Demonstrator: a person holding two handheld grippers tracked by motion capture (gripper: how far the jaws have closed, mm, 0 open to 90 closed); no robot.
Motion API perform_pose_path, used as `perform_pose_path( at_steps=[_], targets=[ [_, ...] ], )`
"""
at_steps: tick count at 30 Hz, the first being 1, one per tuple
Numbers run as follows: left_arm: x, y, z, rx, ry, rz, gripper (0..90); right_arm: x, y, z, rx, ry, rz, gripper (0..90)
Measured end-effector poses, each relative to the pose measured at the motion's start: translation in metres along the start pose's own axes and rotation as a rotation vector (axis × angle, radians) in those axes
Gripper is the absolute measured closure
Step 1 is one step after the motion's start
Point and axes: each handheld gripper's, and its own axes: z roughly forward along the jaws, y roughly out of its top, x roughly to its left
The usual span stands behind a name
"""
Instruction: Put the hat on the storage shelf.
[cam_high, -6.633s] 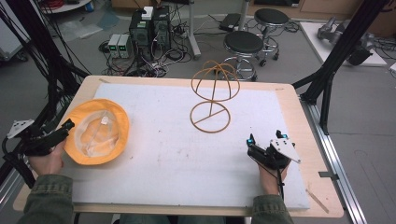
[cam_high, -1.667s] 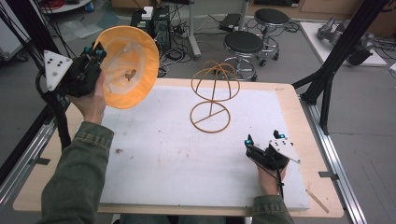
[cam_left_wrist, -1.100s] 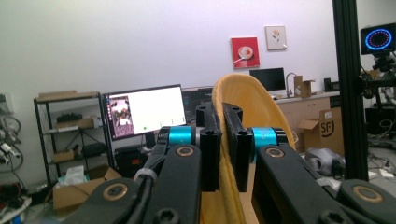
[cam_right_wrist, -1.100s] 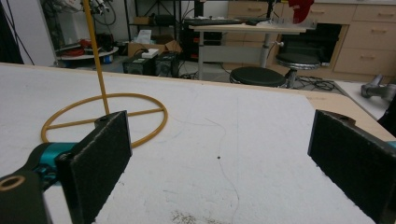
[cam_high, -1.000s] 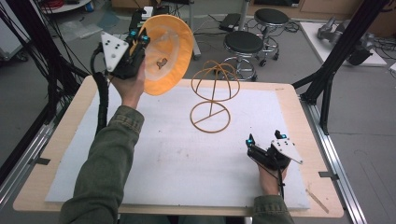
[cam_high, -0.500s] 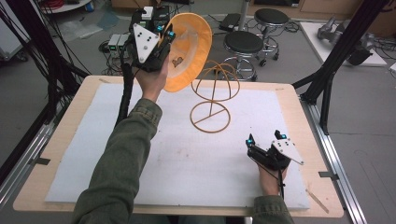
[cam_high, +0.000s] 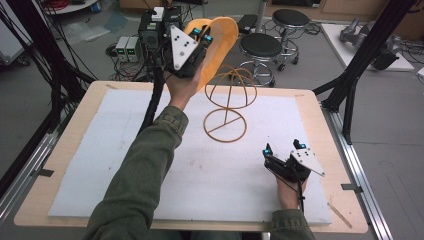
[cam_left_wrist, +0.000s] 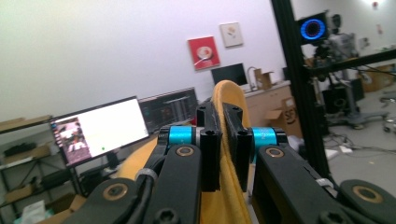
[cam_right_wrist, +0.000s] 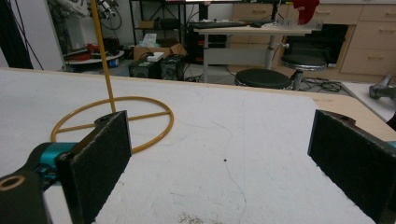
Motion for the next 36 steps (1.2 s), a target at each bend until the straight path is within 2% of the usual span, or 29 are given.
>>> perform_pose_path(
  at_steps=[8,13,16,25,27,29,33,36],
  targets=[
    [-0.036,0.003,0.01,-0.004,-0.111,0.014,86.0,0.0,0.0,0.0,-0.002,-0.001,0.006,5.1],
    [-0.054,0.002,0.015,-0.002,-0.167,0.003,86.0,-0.001,0.001,-0.001,-0.013,-0.008,0.009,5.1],
    [-0.063,0.001,0.017,0.002,-0.195,0.017,86.1,-0.001,0.001,-0.002,-0.014,-0.01,0.008,5.1],
    [-0.078,-0.004,0.023,0.028,-0.262,0.016,86.1,-0.003,0.001,-0.003,-0.017,-0.015,0.003,5.1],
    [-0.083,-0.006,0.024,0.044,-0.291,0.022,86.0,-0.003,0.001,-0.003,-0.018,-0.015,0.003,5.1],
    [-0.087,-0.009,0.025,0.056,-0.324,0.008,86.1,-0.003,0.001,-0.003,-0.018,-0.015,-0.002,5.1],
    [-0.093,-0.013,0.027,0.085,-0.368,0.028,86.0,-0.002,0.001,-0.004,-0.02,-0.017,-0.002,5.1],
    [-0.098,-0.018,0.03,0.12,-0.39,0.066,86.1,-0.003,0.001,-0.004,-0.026,-0.02,-0.01,5.1]
  ],
)
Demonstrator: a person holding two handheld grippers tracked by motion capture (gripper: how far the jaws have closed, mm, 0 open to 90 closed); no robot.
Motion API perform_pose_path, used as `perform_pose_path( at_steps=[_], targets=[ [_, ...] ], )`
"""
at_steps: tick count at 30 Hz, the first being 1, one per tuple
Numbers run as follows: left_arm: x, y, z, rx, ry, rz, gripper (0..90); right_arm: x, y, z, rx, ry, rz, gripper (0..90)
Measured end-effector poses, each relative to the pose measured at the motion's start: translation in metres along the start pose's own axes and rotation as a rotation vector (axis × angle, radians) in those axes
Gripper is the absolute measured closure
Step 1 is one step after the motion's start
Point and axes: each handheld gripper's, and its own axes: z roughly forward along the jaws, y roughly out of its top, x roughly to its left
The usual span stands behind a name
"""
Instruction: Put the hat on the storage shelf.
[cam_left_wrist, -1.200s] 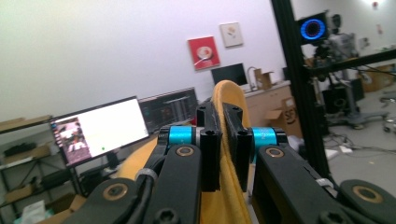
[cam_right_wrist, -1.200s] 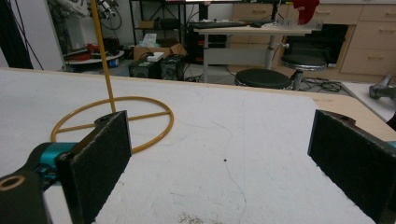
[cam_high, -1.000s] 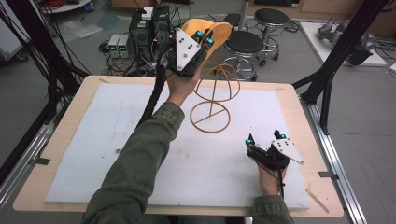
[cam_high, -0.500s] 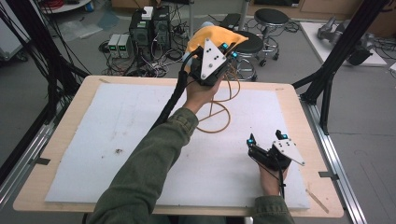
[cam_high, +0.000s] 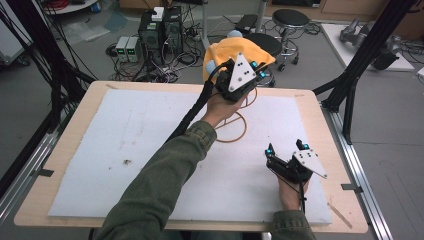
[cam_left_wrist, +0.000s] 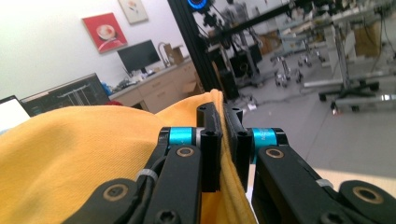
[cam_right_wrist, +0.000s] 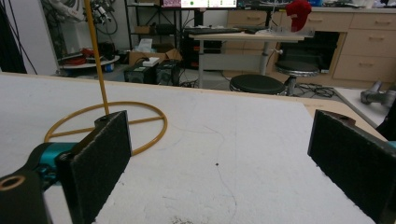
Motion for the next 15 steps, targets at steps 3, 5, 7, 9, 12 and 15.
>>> perform_pose_path(
  at_steps=[3,5,7,9,12,15],
  targets=[
    [-0.004,-0.005,0.004,0.032,-0.018,0.031,86.0,-0.001,0.0,0.0,0.0,0.003,0.002,5.1],
    [-0.007,-0.007,0.005,0.045,-0.021,0.055,86.0,0.0,0.0,0.0,0.001,0.002,0.004,5.1],
    [-0.01,-0.009,0.006,0.052,-0.03,0.064,85.9,-0.001,0.0,0.0,-0.001,0.003,0.0,5.1],
    [-0.012,-0.011,0.007,0.052,-0.041,0.055,85.9,-0.001,0.0,0.0,0.001,0.002,0.004,5.1],
    [-0.012,-0.014,0.008,0.062,-0.056,0.039,86.0,-0.001,0.0,0.0,0.002,0.001,0.007,5.1],
    [-0.013,-0.019,0.008,0.079,-0.074,0.019,85.9,-0.001,0.0,0.0,0.0,0.002,0.006,5.1]
  ],
)
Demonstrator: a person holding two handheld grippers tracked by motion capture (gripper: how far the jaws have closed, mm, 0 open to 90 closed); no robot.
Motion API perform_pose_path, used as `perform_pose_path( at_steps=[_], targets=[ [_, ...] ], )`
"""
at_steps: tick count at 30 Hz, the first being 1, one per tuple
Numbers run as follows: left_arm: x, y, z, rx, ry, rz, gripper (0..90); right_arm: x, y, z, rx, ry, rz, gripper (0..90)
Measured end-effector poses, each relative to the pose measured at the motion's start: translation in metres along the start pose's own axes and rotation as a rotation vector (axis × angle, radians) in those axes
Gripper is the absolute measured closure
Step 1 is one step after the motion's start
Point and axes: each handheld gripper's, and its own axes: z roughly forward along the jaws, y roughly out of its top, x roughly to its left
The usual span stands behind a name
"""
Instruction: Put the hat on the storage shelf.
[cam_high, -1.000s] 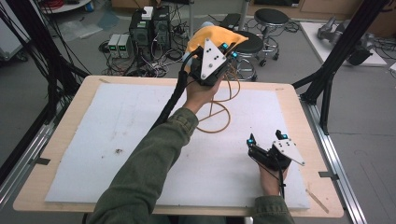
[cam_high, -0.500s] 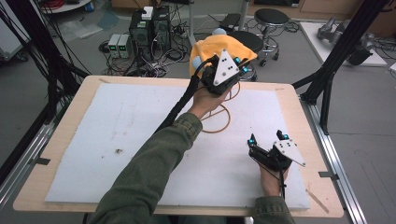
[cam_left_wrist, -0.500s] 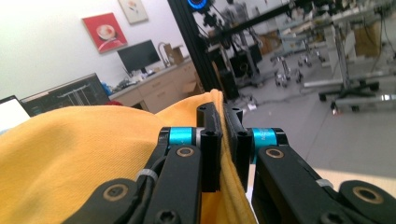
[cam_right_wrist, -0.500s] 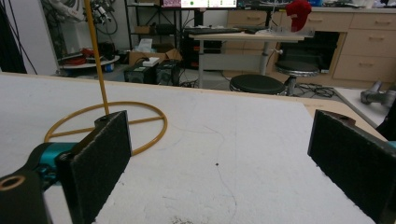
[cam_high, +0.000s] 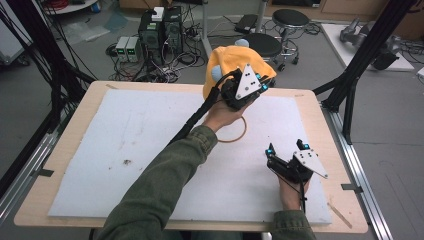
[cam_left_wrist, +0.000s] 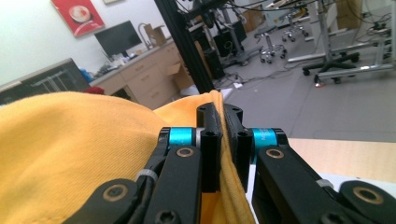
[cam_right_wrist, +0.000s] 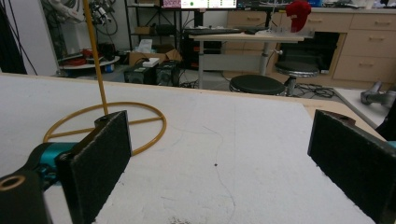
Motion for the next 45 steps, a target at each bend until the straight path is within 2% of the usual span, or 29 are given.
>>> perform_pose_path(
  at_steps=[6,8,12,19,22,27,33,37,42,45],
  targets=[
    [-0.004,-0.008,-0.001,-0.002,-0.023,-0.031,85.9,-0.001,0.0,0.0,-0.003,-0.003,-0.003,5.1],
    [-0.008,-0.011,-0.002,-0.007,-0.016,-0.025,85.9,-0.001,0.0,0.0,-0.003,-0.003,-0.002,5.1],
    [-0.013,-0.019,-0.002,-0.025,-0.001,-0.05,85.9,-0.001,0.0,0.0,-0.003,-0.002,-0.003,5.1],
    [-0.022,-0.032,-0.002,-0.033,0.017,-0.068,85.8,-0.001,0.0,0.0,-0.002,-0.002,0.0,5.1],
    [-0.023,-0.035,-0.002,-0.022,0.007,-0.066,85.8,-0.001,0.0,0.0,-0.002,-0.002,-0.001,5.1],
    [-0.023,-0.041,0.001,0.033,0.001,-0.06,85.7,-0.001,0.0,0.0,-0.002,-0.001,-0.002,5.1],
    [-0.021,-0.04,-0.001,0.044,-0.004,-0.048,84.9,0.0,0.0,0.0,0.002,-0.001,0.004,5.1],
    [-0.02,-0.04,-0.002,0.048,-0.017,-0.045,81.2,0.0,0.0,0.0,0.002,0.002,0.004,5.1],
    [-0.022,-0.04,-0.003,0.036,-0.029,-0.057,65.6,-0.001,0.0,0.0,0.0,-0.004,0.001,5.1],
    [-0.024,-0.037,-0.005,0.029,-0.04,-0.052,62.7,0.0,0.0,0.0,0.004,-0.001,0.005,5.1]
  ],
)
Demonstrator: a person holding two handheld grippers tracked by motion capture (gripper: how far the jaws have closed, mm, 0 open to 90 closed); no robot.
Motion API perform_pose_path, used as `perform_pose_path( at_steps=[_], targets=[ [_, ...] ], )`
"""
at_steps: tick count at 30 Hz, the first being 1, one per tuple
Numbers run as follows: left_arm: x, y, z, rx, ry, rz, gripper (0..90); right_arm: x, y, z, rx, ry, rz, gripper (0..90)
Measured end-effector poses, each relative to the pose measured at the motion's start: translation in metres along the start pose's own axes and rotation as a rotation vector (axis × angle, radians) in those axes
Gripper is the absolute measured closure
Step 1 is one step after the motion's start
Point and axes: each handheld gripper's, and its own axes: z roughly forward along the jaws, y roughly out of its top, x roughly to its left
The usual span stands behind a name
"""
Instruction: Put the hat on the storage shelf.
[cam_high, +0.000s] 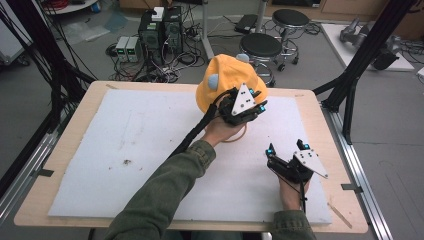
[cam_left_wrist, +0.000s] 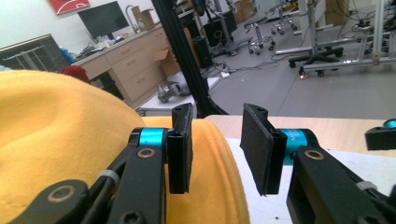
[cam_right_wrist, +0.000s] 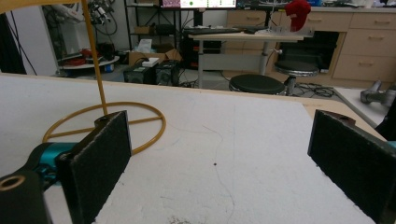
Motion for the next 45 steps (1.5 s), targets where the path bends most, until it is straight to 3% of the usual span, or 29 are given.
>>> perform_pose_path(
  at_steps=[8,14,24,34,40,45],
  targets=[
    [-0.003,0.009,-0.01,-0.055,-0.014,-0.016,36.4,0.0,0.0,0.0,0.001,0.001,-0.008,5.1],
    [0.001,0.014,-0.02,-0.096,-0.01,-0.03,27.1,0.001,0.0,0.0,0.0,0.002,-0.008,5.1],
    [0.018,0.032,-0.066,-0.224,0.053,-0.066,27.2,0.0,0.0,0.0,0.001,0.0,-0.008,5.1],
    [0.032,0.034,-0.104,-0.281,0.087,-0.106,27.6,0.001,-0.001,0.0,0.004,-0.008,0.004,5.1],
    [0.047,0.028,-0.131,-0.321,0.152,-0.137,27.5,0.0,-0.001,0.0,0.007,-0.01,0.01,5.1],
    [0.058,0.02,-0.155,-0.327,0.208,-0.141,27.4,0.0,-0.001,0.0,0.007,-0.01,0.007,5.1]
  ],
)
